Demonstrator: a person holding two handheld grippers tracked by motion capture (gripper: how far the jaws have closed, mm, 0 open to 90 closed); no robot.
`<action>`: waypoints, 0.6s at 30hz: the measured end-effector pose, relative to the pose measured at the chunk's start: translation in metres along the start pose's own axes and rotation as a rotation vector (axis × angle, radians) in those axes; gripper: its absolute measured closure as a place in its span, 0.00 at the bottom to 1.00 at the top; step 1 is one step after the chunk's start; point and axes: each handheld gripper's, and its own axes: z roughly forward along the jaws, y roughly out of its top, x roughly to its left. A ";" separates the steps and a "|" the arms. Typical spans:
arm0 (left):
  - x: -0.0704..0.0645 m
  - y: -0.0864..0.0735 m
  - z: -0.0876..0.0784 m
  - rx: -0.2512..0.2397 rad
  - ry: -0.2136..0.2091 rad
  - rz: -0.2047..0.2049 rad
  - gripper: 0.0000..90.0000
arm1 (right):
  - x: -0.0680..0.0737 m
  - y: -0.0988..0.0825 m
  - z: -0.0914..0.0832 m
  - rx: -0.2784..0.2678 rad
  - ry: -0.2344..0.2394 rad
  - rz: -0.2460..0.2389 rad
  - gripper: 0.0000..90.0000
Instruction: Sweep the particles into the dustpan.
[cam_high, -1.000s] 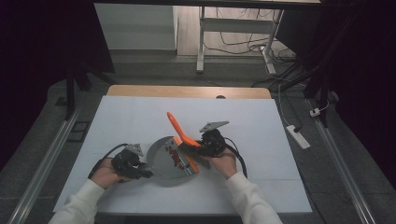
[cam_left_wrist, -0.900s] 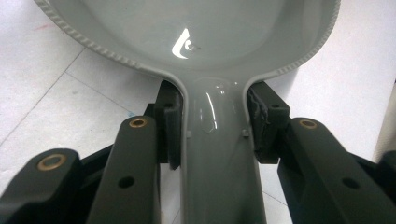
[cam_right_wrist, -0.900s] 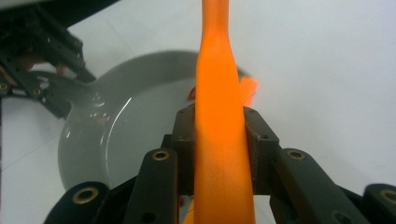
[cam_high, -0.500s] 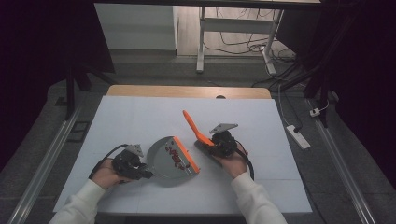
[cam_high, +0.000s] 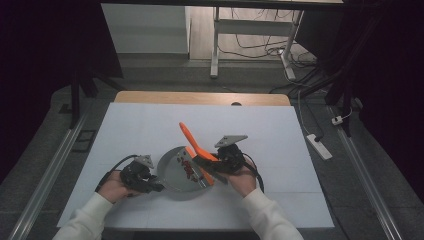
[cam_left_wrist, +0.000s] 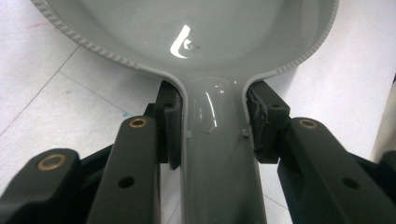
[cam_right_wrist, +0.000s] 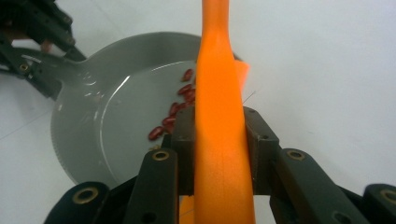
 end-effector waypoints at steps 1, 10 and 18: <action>0.000 0.000 0.000 -0.001 -0.001 0.002 0.69 | -0.002 -0.001 -0.003 -0.006 -0.008 0.008 0.78; -0.013 -0.005 -0.004 0.005 -0.011 0.033 0.69 | -0.012 -0.026 -0.031 -0.008 -0.089 0.075 0.78; -0.021 -0.003 -0.001 0.021 -0.024 0.048 0.69 | -0.003 -0.048 -0.036 0.054 -0.127 0.073 0.78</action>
